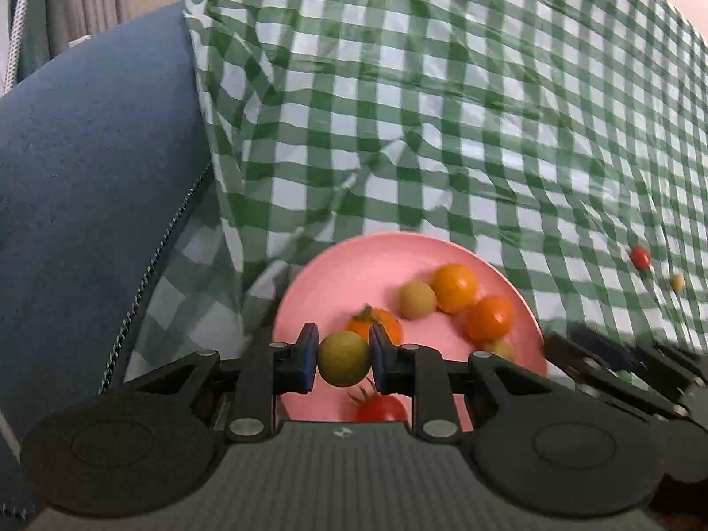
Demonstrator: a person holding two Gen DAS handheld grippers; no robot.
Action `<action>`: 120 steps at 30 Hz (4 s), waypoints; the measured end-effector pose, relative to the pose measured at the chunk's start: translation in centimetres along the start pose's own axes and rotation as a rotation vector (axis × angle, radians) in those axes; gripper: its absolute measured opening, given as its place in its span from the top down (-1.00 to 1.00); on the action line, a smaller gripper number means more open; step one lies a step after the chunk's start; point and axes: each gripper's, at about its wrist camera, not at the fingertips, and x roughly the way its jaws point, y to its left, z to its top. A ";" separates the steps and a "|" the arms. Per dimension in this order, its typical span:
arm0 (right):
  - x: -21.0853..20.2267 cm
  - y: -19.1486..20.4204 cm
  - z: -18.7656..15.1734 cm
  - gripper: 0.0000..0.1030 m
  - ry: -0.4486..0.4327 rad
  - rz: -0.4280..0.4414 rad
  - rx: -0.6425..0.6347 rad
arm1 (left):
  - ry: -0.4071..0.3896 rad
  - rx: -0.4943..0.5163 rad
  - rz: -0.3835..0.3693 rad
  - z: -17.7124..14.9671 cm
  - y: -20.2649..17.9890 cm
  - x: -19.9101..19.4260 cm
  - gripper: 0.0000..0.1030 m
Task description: Organize fruits
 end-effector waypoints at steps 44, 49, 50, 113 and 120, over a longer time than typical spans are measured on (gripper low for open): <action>6.6 -20.0 1.7 0.38 -0.059 -0.319 0.169 | 0.009 0.024 -0.098 0.7 -3.8 -2.3 0.47; 1.2 -11.7 1.7 0.38 -0.086 -0.096 0.096 | 0.003 0.029 -0.089 0.5 -3.4 -2.6 0.47; 0.5 -9.9 1.6 0.38 -0.089 -0.037 0.089 | 0.008 0.029 -0.086 0.5 -3.2 -2.6 0.47; 5.7 -23.6 -4.0 -0.99 -0.052 -0.492 0.301 | -0.212 0.107 0.054 -3.5 -24.0 13.6 -1.00; 5.6 -23.7 -4.0 -0.99 -0.053 -0.491 0.301 | -0.212 0.107 0.054 -3.5 -24.0 13.6 -1.00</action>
